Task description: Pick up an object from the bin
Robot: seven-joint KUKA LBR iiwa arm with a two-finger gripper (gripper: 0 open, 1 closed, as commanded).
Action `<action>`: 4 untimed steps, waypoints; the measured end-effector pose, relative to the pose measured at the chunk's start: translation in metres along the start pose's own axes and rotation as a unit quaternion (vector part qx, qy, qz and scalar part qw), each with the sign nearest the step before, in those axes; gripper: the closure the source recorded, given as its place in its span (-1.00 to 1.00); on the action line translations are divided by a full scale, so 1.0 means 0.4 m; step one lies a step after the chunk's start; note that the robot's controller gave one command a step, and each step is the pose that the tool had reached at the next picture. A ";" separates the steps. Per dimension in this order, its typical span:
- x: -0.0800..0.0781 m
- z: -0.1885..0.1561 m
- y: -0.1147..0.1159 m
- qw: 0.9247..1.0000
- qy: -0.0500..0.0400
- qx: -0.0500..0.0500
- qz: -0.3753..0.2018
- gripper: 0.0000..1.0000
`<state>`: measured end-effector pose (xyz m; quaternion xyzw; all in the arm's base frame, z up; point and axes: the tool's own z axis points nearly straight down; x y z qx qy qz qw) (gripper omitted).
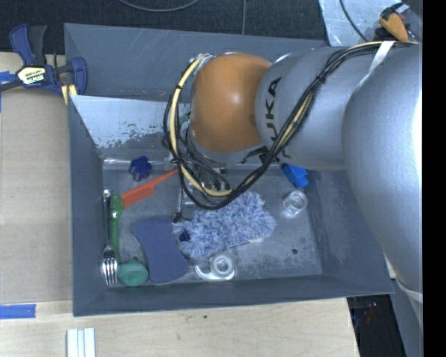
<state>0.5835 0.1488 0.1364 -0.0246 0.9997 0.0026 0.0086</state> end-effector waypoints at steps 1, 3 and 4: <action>0.205 0.079 -0.033 0.997 0.004 0.002 -0.073 -1.00; 0.146 0.067 -0.133 1.000 -0.003 0.000 -0.004 1.00; 0.145 -0.183 -0.129 1.000 -0.001 0.000 -0.004 1.00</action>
Offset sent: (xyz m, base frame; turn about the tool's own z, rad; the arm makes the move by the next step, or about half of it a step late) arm -0.0561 -0.0550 -0.0286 -0.0098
